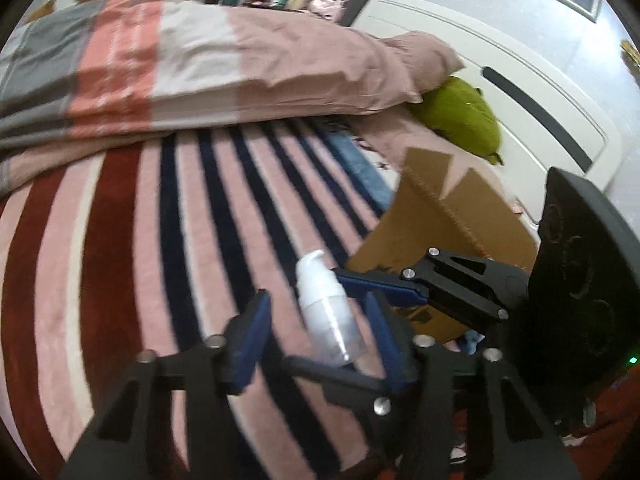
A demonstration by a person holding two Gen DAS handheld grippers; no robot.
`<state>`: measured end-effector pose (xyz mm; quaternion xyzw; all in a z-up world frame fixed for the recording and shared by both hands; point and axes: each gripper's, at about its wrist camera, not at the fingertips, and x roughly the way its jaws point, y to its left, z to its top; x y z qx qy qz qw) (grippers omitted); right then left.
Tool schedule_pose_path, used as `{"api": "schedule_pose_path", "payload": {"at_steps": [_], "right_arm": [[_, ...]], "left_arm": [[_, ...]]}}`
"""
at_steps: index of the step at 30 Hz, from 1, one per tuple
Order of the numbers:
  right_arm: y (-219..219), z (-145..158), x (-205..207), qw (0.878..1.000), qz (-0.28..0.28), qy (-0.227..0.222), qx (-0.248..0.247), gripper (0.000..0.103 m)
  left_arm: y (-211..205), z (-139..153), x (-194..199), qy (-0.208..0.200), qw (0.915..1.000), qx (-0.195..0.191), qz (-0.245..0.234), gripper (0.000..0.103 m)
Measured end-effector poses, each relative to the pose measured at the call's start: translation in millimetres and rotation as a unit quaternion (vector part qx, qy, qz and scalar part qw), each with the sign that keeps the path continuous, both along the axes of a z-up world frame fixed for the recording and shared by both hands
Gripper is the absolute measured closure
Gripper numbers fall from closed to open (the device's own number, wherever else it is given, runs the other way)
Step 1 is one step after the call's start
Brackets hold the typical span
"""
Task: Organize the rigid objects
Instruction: 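Carry the pump bottle into the cardboard box and open the right gripper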
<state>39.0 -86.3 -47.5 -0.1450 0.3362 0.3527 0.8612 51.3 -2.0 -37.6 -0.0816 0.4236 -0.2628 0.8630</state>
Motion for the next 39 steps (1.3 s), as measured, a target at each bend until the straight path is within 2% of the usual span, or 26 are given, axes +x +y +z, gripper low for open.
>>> {"api": "schedule_pose_path", "payload": {"at_steps": [2, 8, 12, 16, 25, 33, 34, 36, 37, 38, 39], "right_arm": [[-7.2, 12.5, -5.3, 1.000, 0.000, -0.013, 0.008, 0.056], [-38.1, 40.9, -10.9, 0.998, -0.023, -0.052, 0.007, 0.056], [-67.8, 52.3, -9.4, 0.997, -0.046, -0.065, 0.006, 0.056], [-97.0, 57.6, -3.2, 0.996, -0.069, -0.063, 0.006, 0.056], [-143.2, 70.0, 2.9, 0.993, -0.100, -0.063, 0.025, 0.056], [-167.7, 68.2, 8.9, 0.991, -0.119, -0.053, 0.022, 0.056], [-170.7, 66.7, 10.3, 0.991, -0.122, -0.048, 0.019, 0.056], [-175.3, 64.5, 12.1, 0.991, -0.127, -0.039, 0.013, 0.054], [-176.1, 63.3, 12.3, 0.991, -0.128, -0.035, 0.010, 0.051], [-177.2, 61.9, 13.2, 0.991, -0.129, -0.030, 0.005, 0.041], [-178.9, 61.3, 13.5, 0.991, -0.131, -0.028, 0.004, 0.035]], "left_arm": [[-12.9, 9.3, 1.0, -0.007, 0.9998, -0.003, -0.016, 0.074], [-58.7, 34.3, 8.0, -0.029, 0.9984, 0.005, -0.048, 0.074], [-86.1, 40.9, 16.4, -0.030, 0.9971, 0.008, -0.070, 0.075], [-118.0, 45.8, 24.8, -0.038, 0.9949, 0.019, -0.091, 0.075], [-158.2, 60.3, 36.2, -0.044, 0.9917, 0.040, -0.114, 0.074], [-184.7, 51.5, 48.2, -0.028, 0.9894, 0.051, -0.133, 0.075], [-187.8, 49.6, 49.8, -0.024, 0.9896, 0.053, -0.131, 0.073], [-190.9, 47.9, 50.5, -0.023, 0.9901, 0.066, -0.121, 0.060], [-191.4, 48.0, 50.1, -0.026, 0.9903, 0.071, -0.117, 0.049], [-191.2, 48.6, 49.2, -0.030, 0.9905, 0.074, -0.112, 0.042], [-190.1, 49.2, 48.1, -0.030, 0.9907, 0.073, -0.111, 0.041]]}}
